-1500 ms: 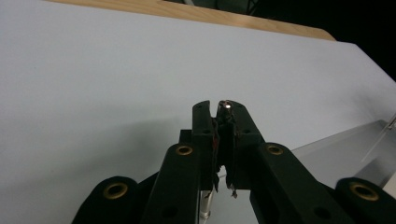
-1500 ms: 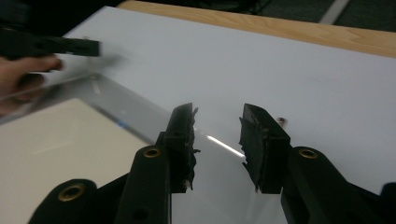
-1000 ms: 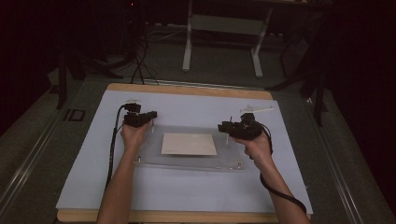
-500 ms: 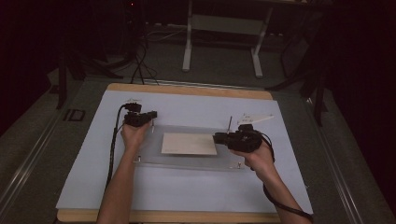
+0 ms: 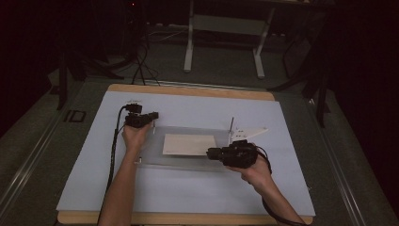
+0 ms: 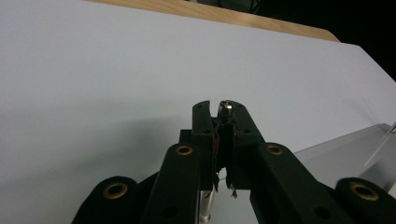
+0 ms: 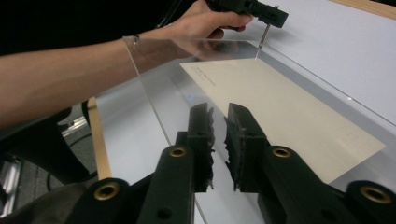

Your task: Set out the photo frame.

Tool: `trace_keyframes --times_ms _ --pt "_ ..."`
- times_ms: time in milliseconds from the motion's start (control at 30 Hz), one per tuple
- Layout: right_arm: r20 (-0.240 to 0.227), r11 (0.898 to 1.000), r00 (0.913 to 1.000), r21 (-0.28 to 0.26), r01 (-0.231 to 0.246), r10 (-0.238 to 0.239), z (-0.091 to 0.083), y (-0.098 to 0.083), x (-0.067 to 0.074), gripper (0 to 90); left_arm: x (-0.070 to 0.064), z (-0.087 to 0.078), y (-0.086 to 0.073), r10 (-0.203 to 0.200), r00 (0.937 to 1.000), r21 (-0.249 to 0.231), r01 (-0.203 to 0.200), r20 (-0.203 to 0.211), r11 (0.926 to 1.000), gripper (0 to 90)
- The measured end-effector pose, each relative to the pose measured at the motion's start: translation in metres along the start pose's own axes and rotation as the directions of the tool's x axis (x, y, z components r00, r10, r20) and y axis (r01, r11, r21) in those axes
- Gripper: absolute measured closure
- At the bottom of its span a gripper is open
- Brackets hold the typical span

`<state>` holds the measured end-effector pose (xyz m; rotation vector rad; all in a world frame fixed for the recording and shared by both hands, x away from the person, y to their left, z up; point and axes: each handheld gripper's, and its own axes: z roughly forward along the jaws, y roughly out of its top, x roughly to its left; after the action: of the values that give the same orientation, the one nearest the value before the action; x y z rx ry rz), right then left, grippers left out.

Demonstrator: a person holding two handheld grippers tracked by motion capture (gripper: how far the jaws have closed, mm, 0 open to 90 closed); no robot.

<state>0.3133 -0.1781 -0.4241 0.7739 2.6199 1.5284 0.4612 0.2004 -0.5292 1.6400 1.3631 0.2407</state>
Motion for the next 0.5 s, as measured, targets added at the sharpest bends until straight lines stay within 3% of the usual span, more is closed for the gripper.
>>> trace_keyframes --times_ms 167,367,500 --pt "0.009 1.000 1.0000 0.012 -0.001 0.001 0.008 -0.008 0.002 89.1 0.001 0.000 0.000 -0.003 1.0000 0.000 0.003 0.003 1.0000 84.0" --pt "0.002 0.999 0.9995 0.033 0.032 -0.032 0.015 -0.016 0.013 89.7 0.001 0.000 0.000 -0.003 1.0000 0.003 0.003 0.004 1.0000 83.9" --pt "0.002 0.999 0.9997 0.021 0.026 -0.026 0.015 -0.021 0.016 89.6 0.001 0.000 0.000 -0.003 1.0000 0.001 0.003 0.008 1.0000 83.7"
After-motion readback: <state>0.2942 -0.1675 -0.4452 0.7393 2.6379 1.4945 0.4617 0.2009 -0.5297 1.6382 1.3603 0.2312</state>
